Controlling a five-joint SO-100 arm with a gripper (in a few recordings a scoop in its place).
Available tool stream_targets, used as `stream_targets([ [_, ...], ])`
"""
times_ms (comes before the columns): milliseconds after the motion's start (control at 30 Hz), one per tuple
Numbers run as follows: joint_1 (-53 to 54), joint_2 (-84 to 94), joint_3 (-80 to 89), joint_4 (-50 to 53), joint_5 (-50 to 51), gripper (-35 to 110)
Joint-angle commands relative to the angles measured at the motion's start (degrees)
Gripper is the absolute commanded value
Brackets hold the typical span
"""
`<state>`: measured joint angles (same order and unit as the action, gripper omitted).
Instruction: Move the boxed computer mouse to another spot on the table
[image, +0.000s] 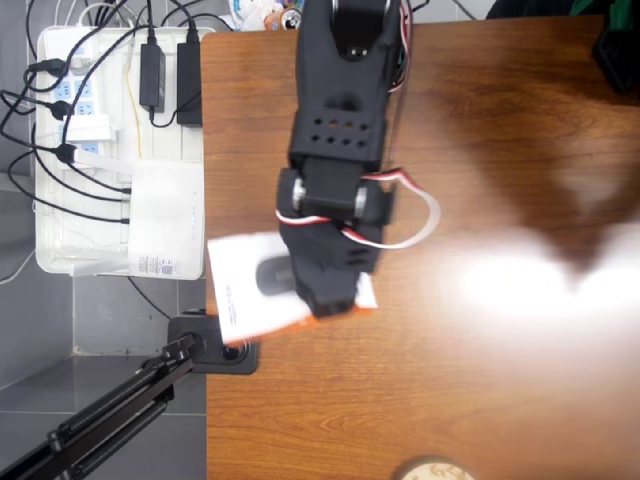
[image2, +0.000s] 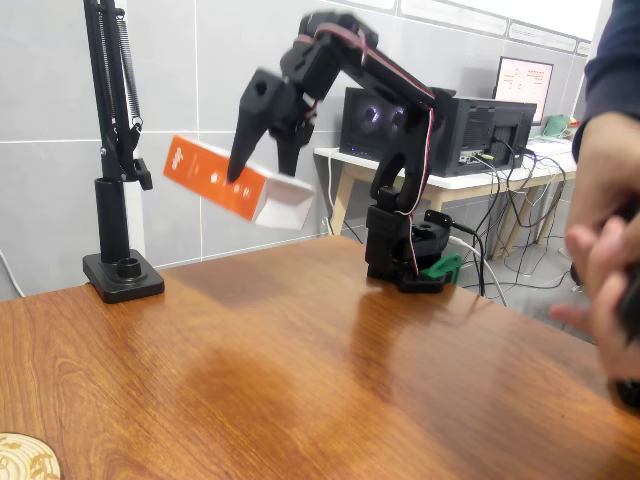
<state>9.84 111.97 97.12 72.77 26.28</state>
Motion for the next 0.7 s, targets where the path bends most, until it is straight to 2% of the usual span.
stream_targets([
  [0,1.2,4.0,12.2,-7.0,-1.2,0],
  [233,1.1,12.8,24.7,-13.3,-2.4,4],
  [267,1.0,15.0,25.5,-14.0,-1.7,15],
  [367,0.7,19.3,27.5,-18.7,-2.5,77],
  [433,0.4,19.5,26.5,-19.0,-3.2,104],
  [500,1.2,21.4,25.5,-16.4,-2.5,105],
  [667,3.5,27.2,28.6,-17.8,-1.8,105],
])
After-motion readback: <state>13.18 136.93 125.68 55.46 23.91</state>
